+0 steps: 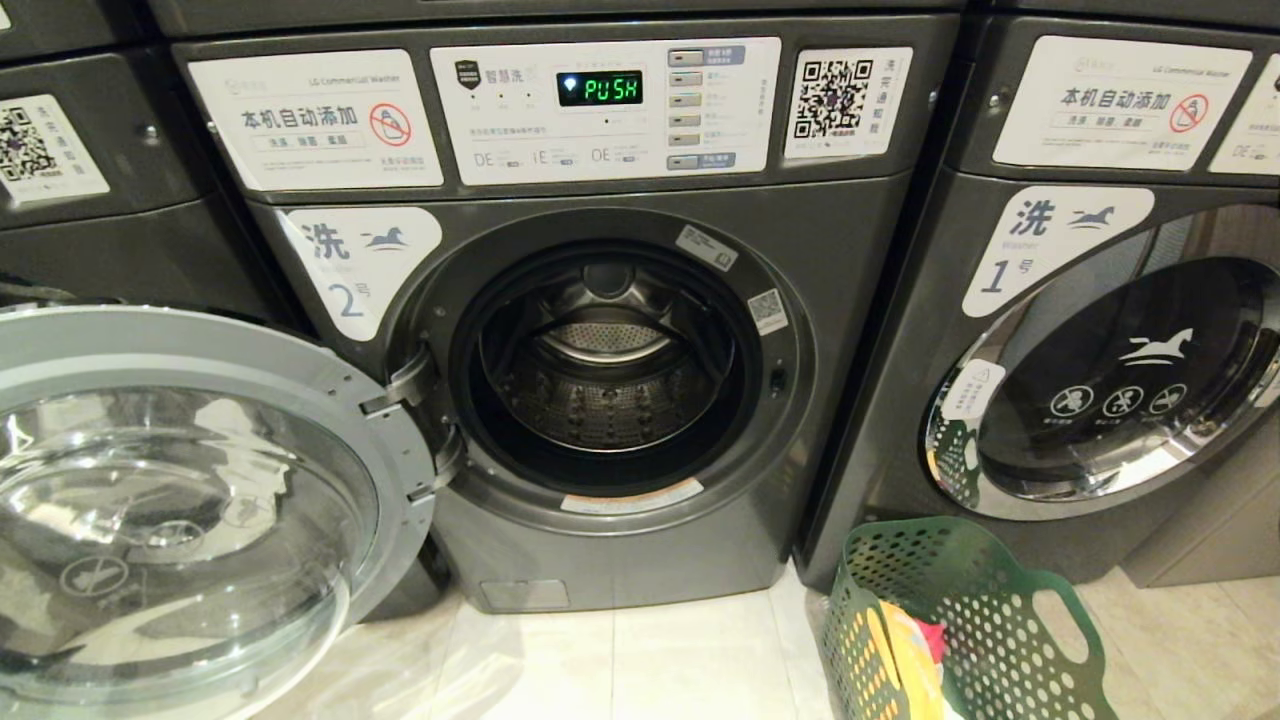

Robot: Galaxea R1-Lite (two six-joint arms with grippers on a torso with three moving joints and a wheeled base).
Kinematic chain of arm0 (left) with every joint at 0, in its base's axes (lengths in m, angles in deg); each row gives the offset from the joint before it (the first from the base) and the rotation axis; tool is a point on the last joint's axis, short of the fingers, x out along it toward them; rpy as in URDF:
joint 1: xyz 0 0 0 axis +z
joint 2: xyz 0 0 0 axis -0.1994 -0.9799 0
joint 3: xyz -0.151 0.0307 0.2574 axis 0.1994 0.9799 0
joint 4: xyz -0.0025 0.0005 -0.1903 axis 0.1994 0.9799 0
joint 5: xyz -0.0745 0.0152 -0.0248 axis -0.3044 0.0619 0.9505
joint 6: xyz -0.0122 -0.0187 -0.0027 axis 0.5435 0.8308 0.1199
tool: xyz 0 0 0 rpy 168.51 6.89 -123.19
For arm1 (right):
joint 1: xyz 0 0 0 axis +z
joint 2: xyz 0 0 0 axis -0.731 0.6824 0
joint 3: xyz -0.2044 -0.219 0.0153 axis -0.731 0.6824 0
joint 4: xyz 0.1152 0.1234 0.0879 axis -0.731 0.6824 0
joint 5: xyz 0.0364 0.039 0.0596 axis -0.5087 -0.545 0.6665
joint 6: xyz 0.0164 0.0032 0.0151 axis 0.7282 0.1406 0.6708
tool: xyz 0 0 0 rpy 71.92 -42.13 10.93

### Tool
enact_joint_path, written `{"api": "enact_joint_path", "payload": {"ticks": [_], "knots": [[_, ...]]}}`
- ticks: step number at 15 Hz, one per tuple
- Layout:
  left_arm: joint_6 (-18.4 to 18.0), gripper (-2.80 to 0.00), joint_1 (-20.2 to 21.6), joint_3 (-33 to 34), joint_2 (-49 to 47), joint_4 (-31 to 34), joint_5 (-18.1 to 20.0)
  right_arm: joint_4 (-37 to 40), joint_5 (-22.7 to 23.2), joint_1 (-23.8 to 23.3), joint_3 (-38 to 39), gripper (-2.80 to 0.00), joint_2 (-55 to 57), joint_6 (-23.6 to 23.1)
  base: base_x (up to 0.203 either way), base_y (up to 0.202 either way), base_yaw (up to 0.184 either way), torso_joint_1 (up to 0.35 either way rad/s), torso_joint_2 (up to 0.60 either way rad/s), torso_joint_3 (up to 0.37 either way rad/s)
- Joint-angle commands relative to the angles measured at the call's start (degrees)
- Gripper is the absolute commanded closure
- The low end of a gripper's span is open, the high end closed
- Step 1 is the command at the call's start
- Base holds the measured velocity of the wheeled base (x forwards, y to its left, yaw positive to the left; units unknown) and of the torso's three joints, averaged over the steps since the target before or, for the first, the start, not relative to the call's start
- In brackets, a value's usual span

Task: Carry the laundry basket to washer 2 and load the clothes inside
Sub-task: Place the clothes into the washing machine

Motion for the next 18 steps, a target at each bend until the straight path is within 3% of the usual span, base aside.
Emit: {"api": "enact_joint_path", "payload": {"ticks": [1, 9, 18], "knots": [[0.11, 0.00, 0.02, 0.00, 0.02, 0.04, 0.00, 0.04, 0.02, 0.02, 0.00, 0.00, 0.09, -0.06, 0.196, 0.000, 0.001, 0.002, 0.00, 0.003], [0.29, 0.00, 0.02, 0.00, 0.02, -0.02, -0.16, 0.04, 0.01, 0.02, 0.00, 0.00, 0.09, -0.06, 0.032, 0.000, 0.000, 0.003, 0.00, -0.007], [0.29, 0.00, 0.02, 0.00, 0.02, 0.04, -0.16, 0.04, -0.03, 0.02, 0.00, 0.00, 0.09, -0.06, 0.000, 0.000, 0.000, 0.002, 0.00, -0.176]]}}
